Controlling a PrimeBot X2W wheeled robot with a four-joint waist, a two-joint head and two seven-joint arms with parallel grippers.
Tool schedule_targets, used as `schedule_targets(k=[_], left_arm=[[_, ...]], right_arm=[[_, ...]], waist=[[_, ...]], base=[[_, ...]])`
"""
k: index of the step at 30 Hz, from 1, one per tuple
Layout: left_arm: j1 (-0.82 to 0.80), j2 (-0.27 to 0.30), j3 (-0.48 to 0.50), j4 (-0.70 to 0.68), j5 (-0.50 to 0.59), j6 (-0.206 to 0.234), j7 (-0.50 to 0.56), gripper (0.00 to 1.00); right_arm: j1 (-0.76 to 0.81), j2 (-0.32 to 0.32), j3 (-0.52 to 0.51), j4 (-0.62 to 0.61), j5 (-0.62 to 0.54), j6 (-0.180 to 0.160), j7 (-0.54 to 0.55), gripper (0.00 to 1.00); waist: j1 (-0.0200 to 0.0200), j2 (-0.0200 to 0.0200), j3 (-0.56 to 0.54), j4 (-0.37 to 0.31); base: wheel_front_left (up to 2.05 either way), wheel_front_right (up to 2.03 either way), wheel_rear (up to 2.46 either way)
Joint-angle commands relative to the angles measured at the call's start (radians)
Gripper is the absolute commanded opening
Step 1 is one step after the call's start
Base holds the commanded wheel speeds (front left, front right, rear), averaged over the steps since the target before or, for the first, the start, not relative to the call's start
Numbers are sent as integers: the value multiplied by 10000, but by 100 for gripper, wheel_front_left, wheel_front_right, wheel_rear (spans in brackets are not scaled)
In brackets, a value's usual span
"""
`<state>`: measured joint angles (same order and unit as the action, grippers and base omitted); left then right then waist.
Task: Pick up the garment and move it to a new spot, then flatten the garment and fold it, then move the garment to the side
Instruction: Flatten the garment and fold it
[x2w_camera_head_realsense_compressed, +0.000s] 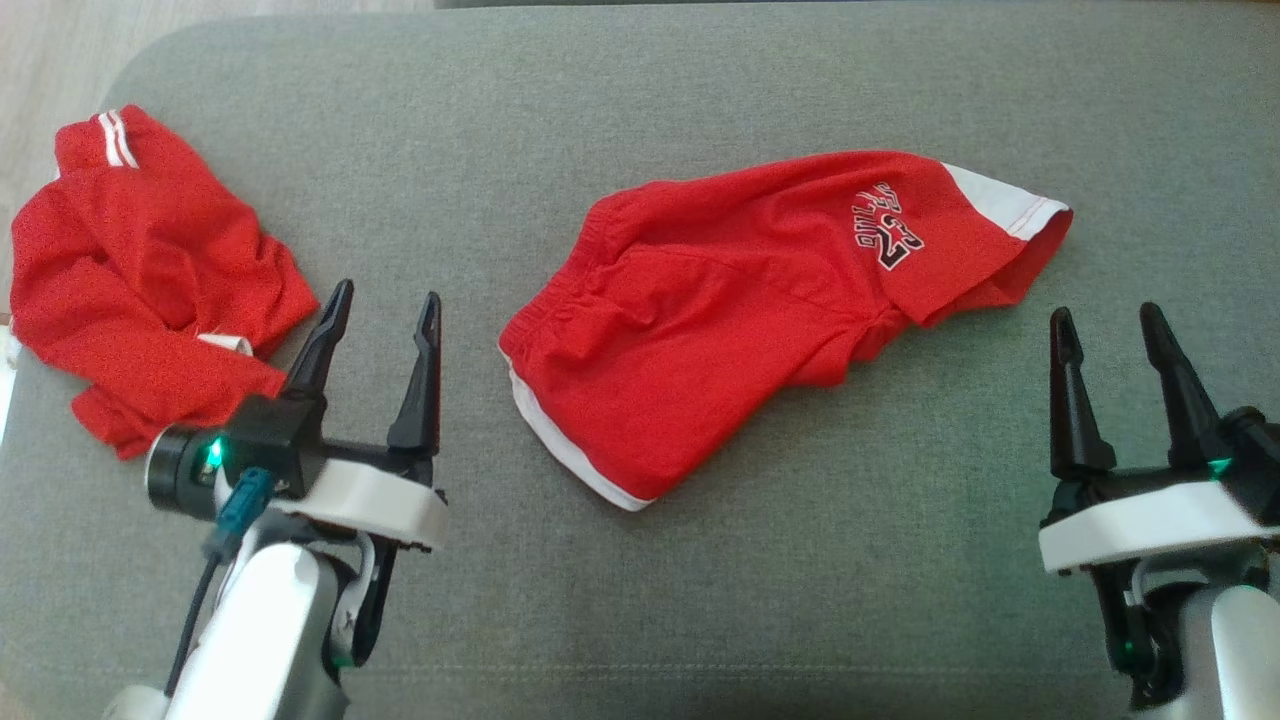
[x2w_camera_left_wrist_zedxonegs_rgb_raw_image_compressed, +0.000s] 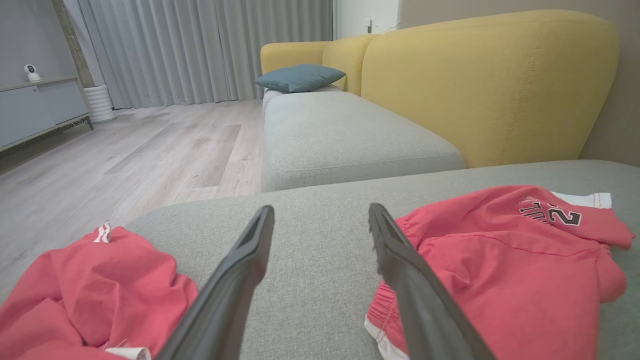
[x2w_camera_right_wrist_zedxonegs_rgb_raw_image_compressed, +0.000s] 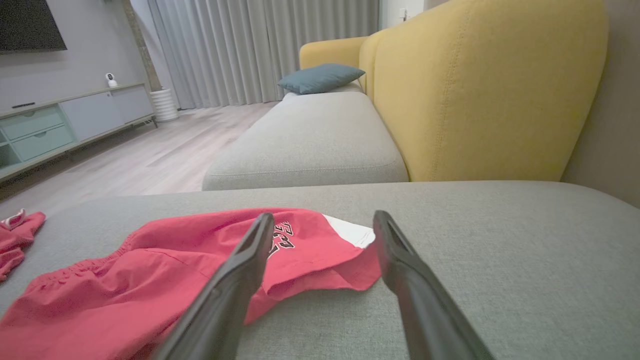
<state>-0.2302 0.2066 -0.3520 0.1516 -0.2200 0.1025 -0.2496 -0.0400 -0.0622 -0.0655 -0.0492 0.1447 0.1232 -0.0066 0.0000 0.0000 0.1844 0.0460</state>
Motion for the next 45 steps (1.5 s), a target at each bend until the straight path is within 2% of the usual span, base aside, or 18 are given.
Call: schedule_targets(k=[1, 13, 16, 21, 28, 33, 37, 38, 39, 40, 45], left_arm=[[-207, 276, 424, -323, 30, 75, -122, 100], [-295, 403, 336, -260, 13, 78, -56, 100], [-671, 315, 160, -175, -66, -140, 154, 100], [-1940, -18, -308, 400, -287, -731, 1182, 100], [-4081, -672, -791, 2864, -712, -1542, 2772, 100], [-5184, -900, -714, 4916, -1033, -1739, 3143, 100], [-5683, -1009, -554, 6007, -1373, -1859, 3169, 100], [-5768, -1024, -550, 6228, -1453, -1914, 3206, 83], [-5846, -1033, -587, 6419, -1499, -1977, 3226, 33], [-5914, -1048, -609, 6576, -1571, -2039, 3210, 0], [-6193, -1062, -817, 6931, -1568, -2172, 2616, 0]], right_arm=[[-154, 16, 293, -557, 53, 75, 11, 100], [-57, 103, 259, -847, -25, 75, 295, 100], [-114, 109, 297, -889, -19, 75, 322, 100], [-297, 114, 488, -954, 20, 75, 379, 100], [-675, 118, 774, -933, 146, 75, 371, 100], [-834, 118, 863, -775, 333, 75, 212, 100], [-832, 119, 857, -620, 455, 75, 135, 100], [-829, 119, 851, -595, 477, 75, 122, 100], [-829, 119, 847, -577, 488, 75, 111, 100], [-831, 119, 845, -565, 502, 75, 101, 100], [-857, 119, 757, -562, 547, 75, 76, 100]], waist=[[0, 0, -10, -36], [0, 0, 76, -124], [0, 0, 215, -180], [0, 0, 658, -473], [0, 0, 1312, -1038], [0, 0, 1575, -1411], [0, 0, 1646, -1566], [0, 0, 1655, -1582], [0, 0, 1662, -1592], [0, 0, 1671, -1599], [0, 0, 1656, -1528]], base=[[0, 0, 0], [0, 0, 0], [0, 0, 0], [0, 0, 0], [0, 0, 0], [0, 0, 0], [0, 0, 0], [0, 0, 0], [0, 0, 0], [0, 0, 0], [0, 0, 0]])
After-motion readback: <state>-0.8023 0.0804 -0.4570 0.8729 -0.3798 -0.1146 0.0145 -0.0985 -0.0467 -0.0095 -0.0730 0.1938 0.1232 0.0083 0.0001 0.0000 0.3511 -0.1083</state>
